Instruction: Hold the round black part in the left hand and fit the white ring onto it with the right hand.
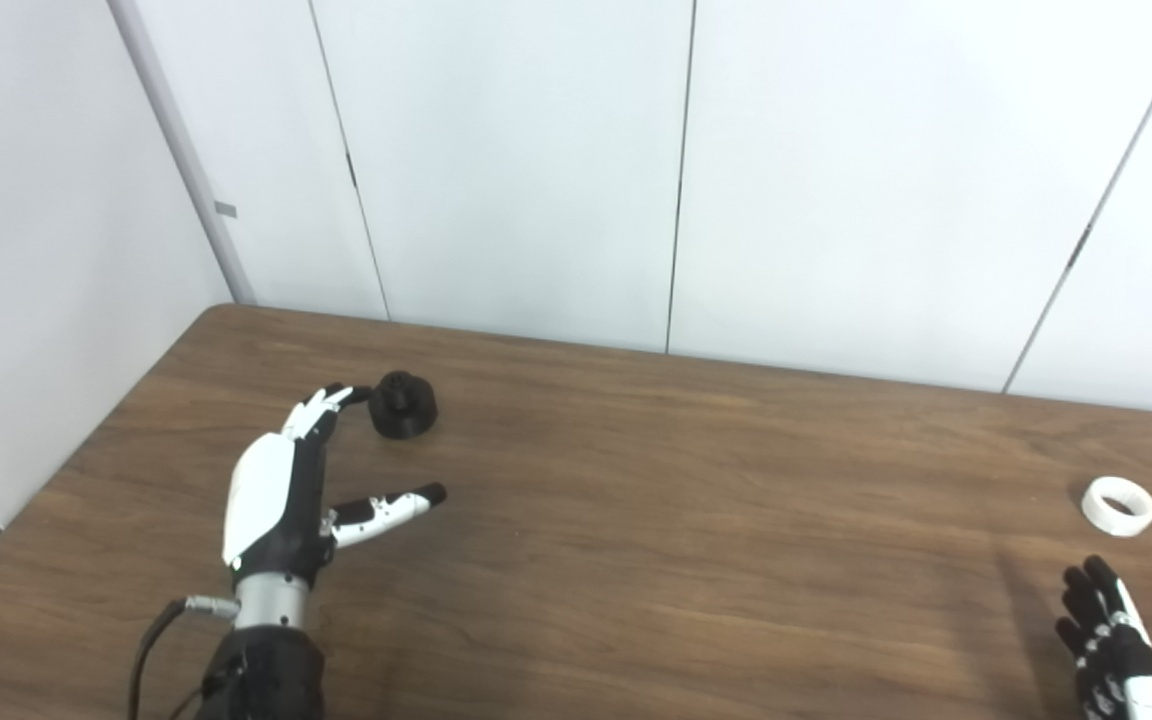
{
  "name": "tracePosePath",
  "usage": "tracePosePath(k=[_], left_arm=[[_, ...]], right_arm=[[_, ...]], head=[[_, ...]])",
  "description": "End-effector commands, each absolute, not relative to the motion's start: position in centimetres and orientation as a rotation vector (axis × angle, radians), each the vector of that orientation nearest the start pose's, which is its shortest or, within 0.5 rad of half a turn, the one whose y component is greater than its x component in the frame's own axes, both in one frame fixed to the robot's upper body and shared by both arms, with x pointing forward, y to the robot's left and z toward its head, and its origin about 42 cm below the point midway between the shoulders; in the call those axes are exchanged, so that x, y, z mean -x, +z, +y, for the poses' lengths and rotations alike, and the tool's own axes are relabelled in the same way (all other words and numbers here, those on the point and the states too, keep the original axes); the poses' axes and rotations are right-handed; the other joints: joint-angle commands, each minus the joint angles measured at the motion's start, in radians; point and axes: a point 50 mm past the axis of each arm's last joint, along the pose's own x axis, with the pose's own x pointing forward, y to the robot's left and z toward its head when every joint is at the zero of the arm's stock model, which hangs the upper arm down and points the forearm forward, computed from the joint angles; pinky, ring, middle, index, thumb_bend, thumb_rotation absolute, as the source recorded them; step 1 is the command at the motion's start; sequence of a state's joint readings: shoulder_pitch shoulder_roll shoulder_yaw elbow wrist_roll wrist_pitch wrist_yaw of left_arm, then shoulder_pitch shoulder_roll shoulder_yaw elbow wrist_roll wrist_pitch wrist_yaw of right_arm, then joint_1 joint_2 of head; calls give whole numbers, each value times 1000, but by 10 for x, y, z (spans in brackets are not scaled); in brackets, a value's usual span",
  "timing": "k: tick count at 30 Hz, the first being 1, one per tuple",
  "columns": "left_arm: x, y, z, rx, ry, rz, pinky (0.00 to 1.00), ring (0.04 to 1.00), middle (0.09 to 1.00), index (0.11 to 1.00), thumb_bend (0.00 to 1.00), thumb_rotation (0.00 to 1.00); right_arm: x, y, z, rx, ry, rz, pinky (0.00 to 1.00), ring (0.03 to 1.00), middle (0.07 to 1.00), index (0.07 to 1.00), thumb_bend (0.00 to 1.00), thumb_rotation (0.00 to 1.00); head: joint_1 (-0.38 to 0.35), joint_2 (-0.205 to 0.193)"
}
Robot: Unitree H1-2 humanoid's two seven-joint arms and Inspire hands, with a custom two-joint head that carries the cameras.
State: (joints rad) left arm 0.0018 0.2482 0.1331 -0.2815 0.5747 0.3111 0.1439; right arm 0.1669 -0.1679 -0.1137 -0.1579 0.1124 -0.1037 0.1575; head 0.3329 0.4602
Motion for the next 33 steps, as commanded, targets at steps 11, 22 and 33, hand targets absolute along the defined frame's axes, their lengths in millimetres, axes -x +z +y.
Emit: tracePosePath(k=[11,22,33], left_arm=[[-314,189,364,-919,522,12,994,952,914,832,907,294],[-355,186,371,-981,495,85,1000,956,906,812,936,303],[-396,192,377,-994,471,164,1000,971,915,805,952,326]], right_arm=[[-218,100,-293,87,35,-55,1000,1000,1000,1000,397,1000],[-217,98,-293,101,48,-48,1000,1000,999,1000,401,1000],[-215,98,-292,99,49,-51,1000,1000,992,1000,398,1000]], head=[[0,1],[-6,2],[-12,6]])
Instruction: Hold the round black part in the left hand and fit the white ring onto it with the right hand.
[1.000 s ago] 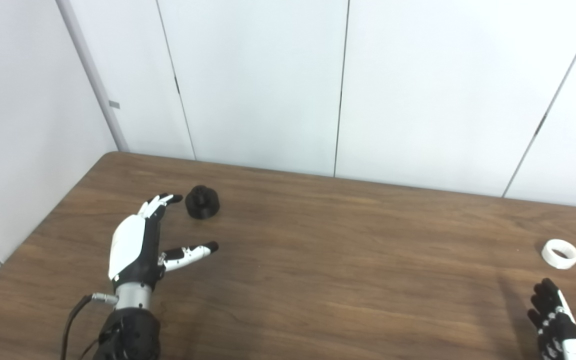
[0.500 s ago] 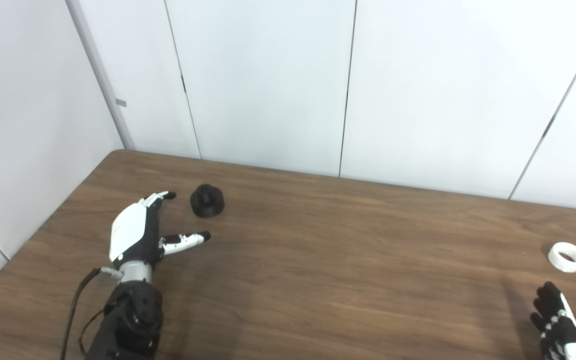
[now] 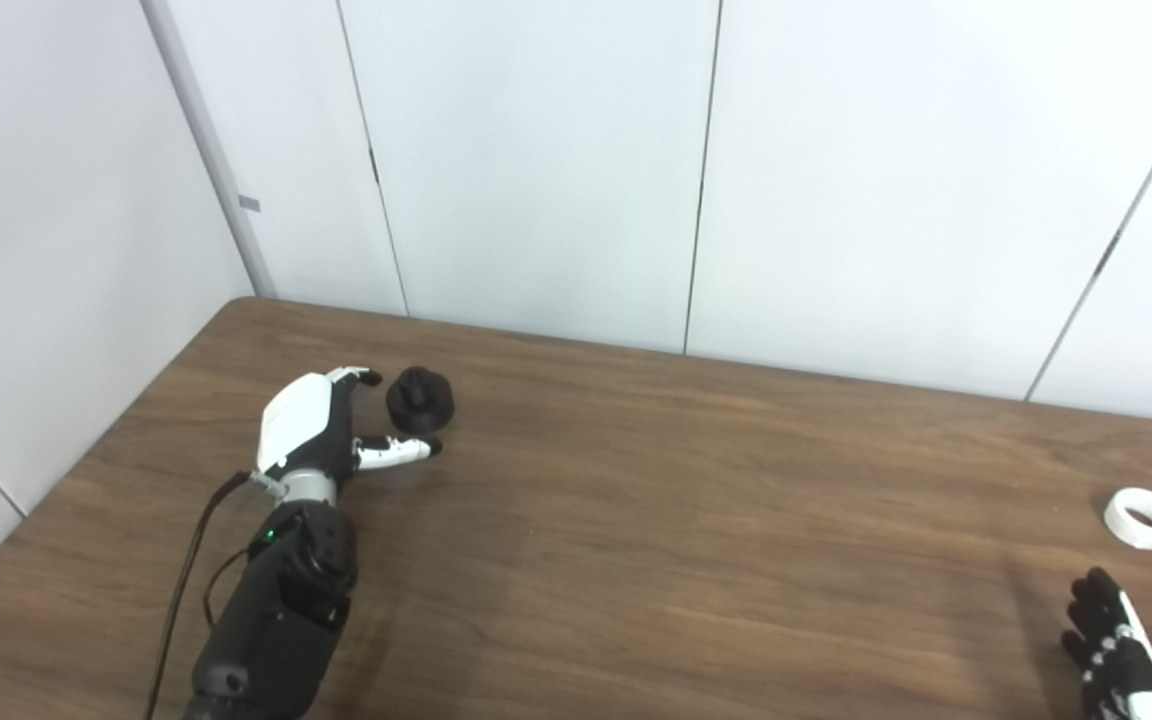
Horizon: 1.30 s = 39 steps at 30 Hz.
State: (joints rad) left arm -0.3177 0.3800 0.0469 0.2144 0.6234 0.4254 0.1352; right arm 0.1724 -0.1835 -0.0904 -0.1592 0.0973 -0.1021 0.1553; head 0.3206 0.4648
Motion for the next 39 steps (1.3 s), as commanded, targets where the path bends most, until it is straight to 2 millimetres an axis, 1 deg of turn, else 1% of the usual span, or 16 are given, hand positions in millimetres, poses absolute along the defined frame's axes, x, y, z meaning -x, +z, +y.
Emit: tracePosePath(k=[1,3,6,8,13,23,26,29,39], left_arm=[[-399,193,377,-992,471,171,1000,975,917,808,954,326],[-405,195,379,-992,472,182,1000,978,919,811,956,323],[-414,197,383,-987,476,196,1000,978,921,807,963,327],[-416,197,385,-981,480,199,1000,972,916,802,965,309],[-423,197,387,-973,478,215,1000,973,917,799,954,296],[-431,196,387,-959,449,219,1000,965,903,789,970,289],[-432,197,385,-964,433,220,1000,964,903,793,968,291],[-434,197,383,-962,423,220,1000,963,904,789,961,279],[-437,197,377,-937,392,212,1000,970,913,786,963,255]], right_arm=[[-215,97,-292,101,48,-52,1000,1000,991,1000,394,1000],[-215,97,-292,104,46,-53,1000,1000,988,1000,393,1000],[-215,97,-292,103,43,-50,1000,1000,989,1000,417,1000],[-214,97,-292,101,41,-48,1000,1000,992,1000,427,1000],[-213,98,-291,98,43,-48,1000,1000,988,1000,411,1000],[-211,96,-290,92,41,-41,1000,1000,975,1000,420,1000],[-211,97,-289,98,39,-31,1000,1000,983,1000,454,1000],[-211,98,-288,105,36,-29,1000,1000,987,1000,464,1000],[-212,97,-287,98,36,-34,1000,1000,975,1000,457,1000]], head=[[0,0],[-1,2],[1,1],[1,1],[-5,2],[-12,5],[-13,4],[-14,5],[-18,2]])
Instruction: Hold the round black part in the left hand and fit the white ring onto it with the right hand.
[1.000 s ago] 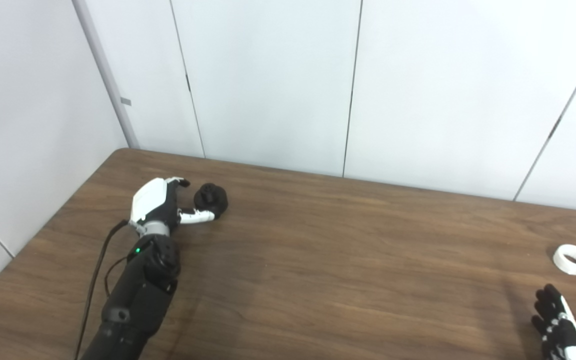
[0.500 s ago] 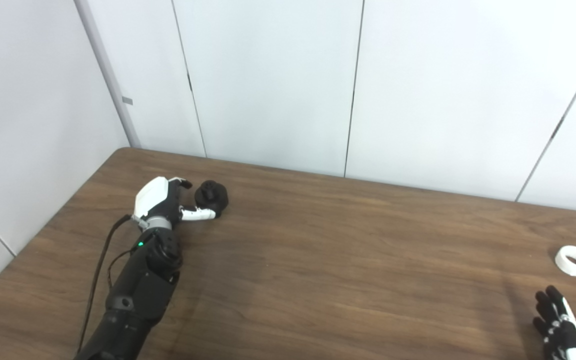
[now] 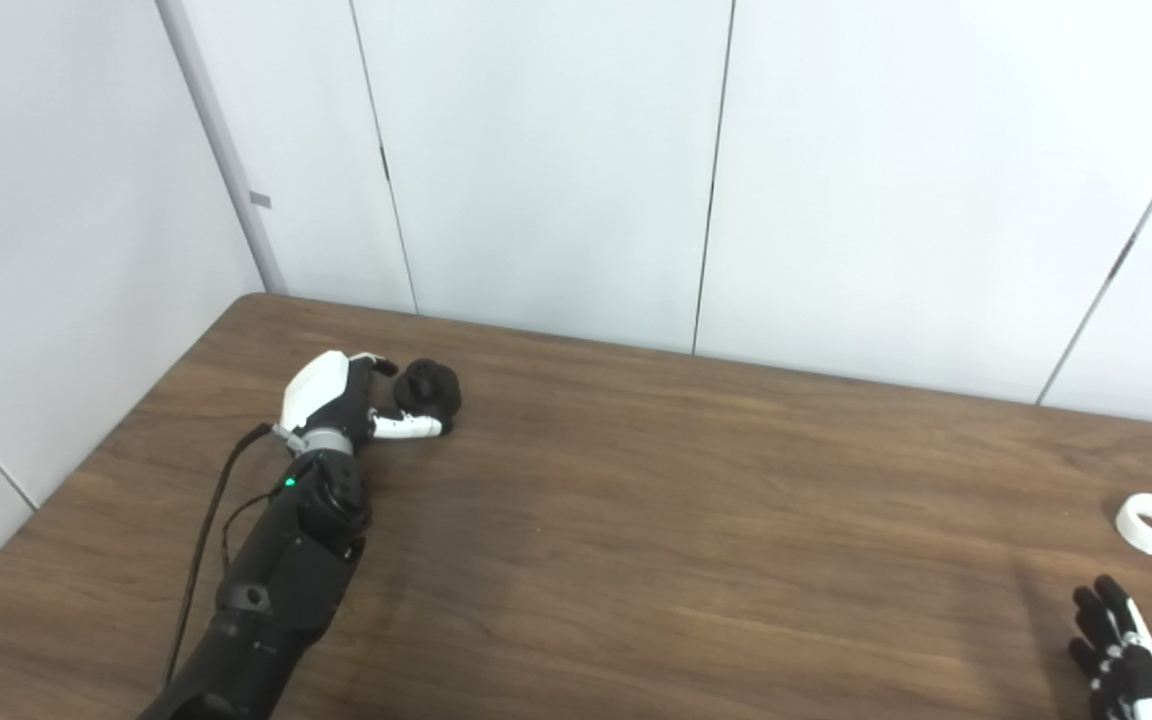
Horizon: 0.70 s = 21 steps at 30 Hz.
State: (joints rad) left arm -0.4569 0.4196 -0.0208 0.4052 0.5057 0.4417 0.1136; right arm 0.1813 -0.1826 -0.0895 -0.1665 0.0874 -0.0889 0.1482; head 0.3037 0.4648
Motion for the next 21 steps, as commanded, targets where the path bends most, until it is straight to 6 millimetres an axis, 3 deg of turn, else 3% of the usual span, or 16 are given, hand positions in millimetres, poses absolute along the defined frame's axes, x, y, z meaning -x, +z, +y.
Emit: tracePosePath(k=[1,21], left_arm=[[-437,197,377,-938,391,210,1000,969,911,784,960,253],[-439,196,371,-944,380,217,1000,956,891,740,936,241]], right_arm=[[-212,97,-287,98,34,-32,1000,1000,973,1000,459,1000],[-210,97,-286,100,34,-23,1000,1000,972,1000,450,1000]], head=[[-1,2],[-5,8]])
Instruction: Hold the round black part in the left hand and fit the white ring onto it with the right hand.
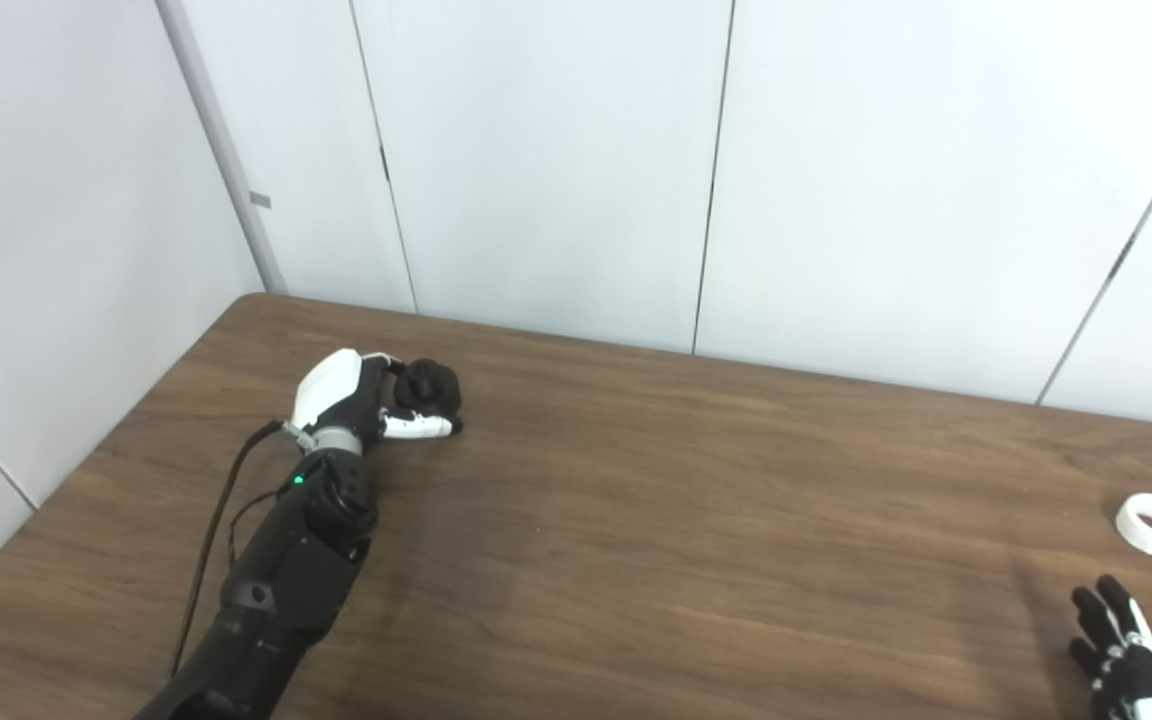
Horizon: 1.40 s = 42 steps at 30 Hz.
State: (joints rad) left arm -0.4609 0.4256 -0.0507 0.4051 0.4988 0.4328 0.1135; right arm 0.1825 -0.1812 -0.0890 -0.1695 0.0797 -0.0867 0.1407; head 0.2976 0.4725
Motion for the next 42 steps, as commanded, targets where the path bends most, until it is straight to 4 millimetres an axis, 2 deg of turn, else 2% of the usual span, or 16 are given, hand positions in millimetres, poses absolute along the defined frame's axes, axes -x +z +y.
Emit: tracePosePath(k=[1,10,13,15,16,18,20,24,35,42], left_arm=[[-439,196,371,-943,379,218,1000,955,890,739,933,241],[-438,195,372,-950,392,230,1000,945,872,703,907,224],[-437,195,372,-947,398,213,1000,943,860,642,885,198],[-436,194,371,-934,403,189,1000,938,836,533,641,106],[-435,194,371,-914,407,180,997,939,828,509,584,83],[-433,193,370,-902,414,159,969,939,809,486,537,59],[-431,193,370,-912,417,140,940,926,789,481,527,51],[-429,193,369,-954,416,119,987,922,780,482,522,46],[-423,191,370,-1024,403,78,1000,907,761,482,522,44],[-404,200,354,-1056,359,13,1000,899,768,483,522,46]], right_arm=[[-210,98,-286,99,35,-22,1000,1000,971,1000,452,1000],[-209,98,-288,109,26,-26,1000,1000,963,1000,463,1000],[-208,99,-288,104,26,-23,1000,1000,965,1000,464,1000],[-208,99,-288,102,26,-24,1000,1000,964,1000,464,1000],[-208,99,-288,103,26,-24,1000,1000,965,1000,467,1000],[-207,99,-289,104,27,-21,1000,1000,967,1000,476,1000],[-207,99,-289,104,28,-17,1000,1000,967,1000,476,1000],[-207,99,-289,107,30,-16,1000,1000,967,1000,480,1000],[-207,99,-288,112,34,-22,1000,1000,965,1000,470,1000],[-207,100,-285,117,28,-21,1000,1000,953,1000,484,1000]], head=[[1,1],[6,5],[7,7],[8,8],[8,8],[10,8],[10,8],[11,11],[-9,18],[-33,24]])
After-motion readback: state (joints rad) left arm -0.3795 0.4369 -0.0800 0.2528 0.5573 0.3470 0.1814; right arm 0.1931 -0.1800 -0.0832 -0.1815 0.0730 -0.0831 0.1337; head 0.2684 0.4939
